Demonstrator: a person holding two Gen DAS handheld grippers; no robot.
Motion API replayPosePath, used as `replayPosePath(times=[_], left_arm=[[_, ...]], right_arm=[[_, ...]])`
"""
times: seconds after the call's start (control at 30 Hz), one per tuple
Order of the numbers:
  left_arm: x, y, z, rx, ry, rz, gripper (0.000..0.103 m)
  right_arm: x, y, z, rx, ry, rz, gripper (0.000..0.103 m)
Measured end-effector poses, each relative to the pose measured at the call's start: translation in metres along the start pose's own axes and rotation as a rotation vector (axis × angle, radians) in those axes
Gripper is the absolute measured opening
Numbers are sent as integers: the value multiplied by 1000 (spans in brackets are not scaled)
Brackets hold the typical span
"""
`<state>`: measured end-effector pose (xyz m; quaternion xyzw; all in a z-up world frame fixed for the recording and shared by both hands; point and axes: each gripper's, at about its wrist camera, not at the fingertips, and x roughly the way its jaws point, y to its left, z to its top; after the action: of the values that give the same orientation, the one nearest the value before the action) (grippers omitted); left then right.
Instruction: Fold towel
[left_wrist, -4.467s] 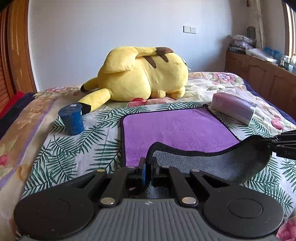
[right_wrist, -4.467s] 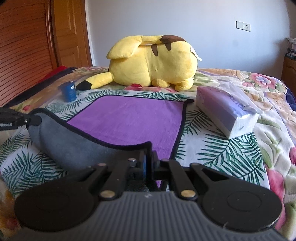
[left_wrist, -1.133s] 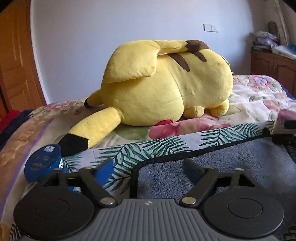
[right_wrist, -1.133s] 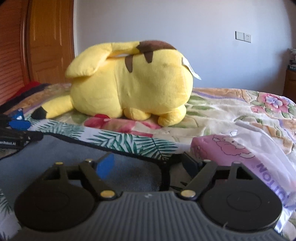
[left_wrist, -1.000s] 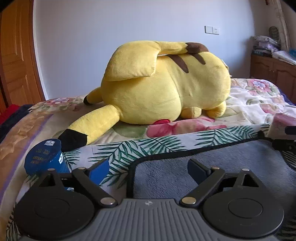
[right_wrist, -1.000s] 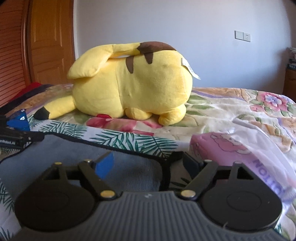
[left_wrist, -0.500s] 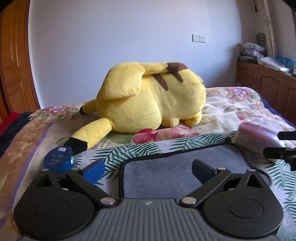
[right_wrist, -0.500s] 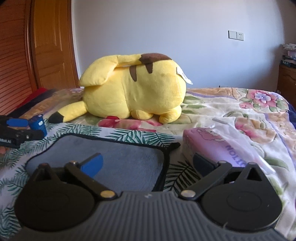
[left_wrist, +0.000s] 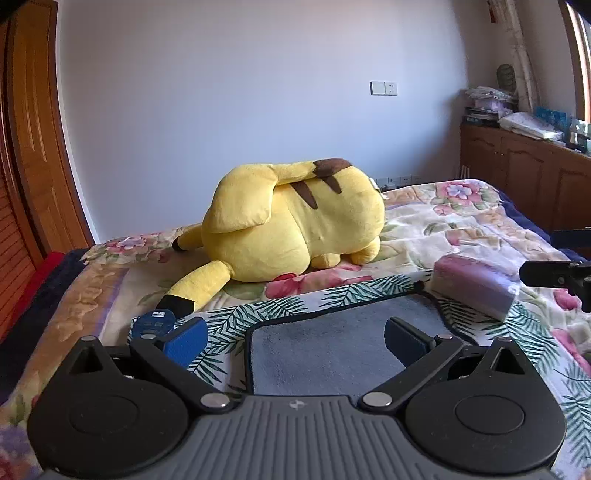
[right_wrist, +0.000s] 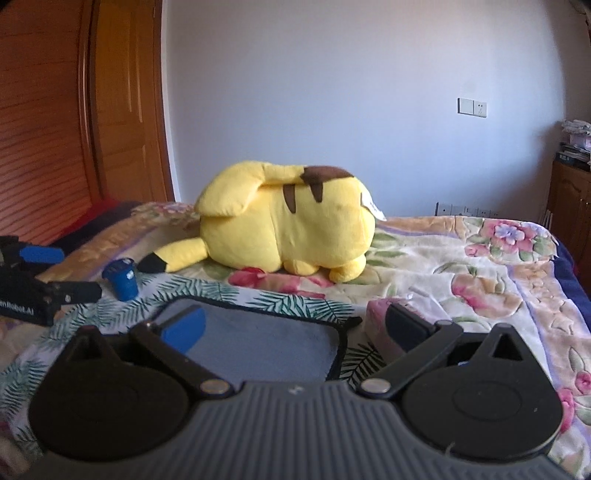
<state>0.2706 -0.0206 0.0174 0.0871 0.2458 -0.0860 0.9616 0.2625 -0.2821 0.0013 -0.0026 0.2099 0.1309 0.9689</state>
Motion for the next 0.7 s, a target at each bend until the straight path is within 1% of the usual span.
replayPosePath(times=[0.13, 0.2, 0.27, 0.4, 0.5, 0.6, 0.7], left_arm=[[-26, -9, 0, 10, -11, 13, 103], [-36, -13, -2, 12, -2, 22, 103], [-47, -16, -4, 12, 3, 16, 103], [-67, -22, -9, 27, -11, 25, 103], [-79, -23, -11, 18, -4, 19, 103], [-91, -25, -14, 9, 2, -4, 103], [-104, -30, -19, 21, 1, -6, 103]], right_arm=[[-20, 7, 3, 3, -5, -3, 103], [-29, 11, 3, 3, -7, -1, 103], [-39, 14, 3, 2, -9, 0, 103], [-55, 20, 2, -8, -7, -1, 103], [-65, 24, 2, -21, -5, -4, 103], [-75, 27, 0, -15, -6, -5, 103], [-84, 30, -2, -8, -9, -6, 103]])
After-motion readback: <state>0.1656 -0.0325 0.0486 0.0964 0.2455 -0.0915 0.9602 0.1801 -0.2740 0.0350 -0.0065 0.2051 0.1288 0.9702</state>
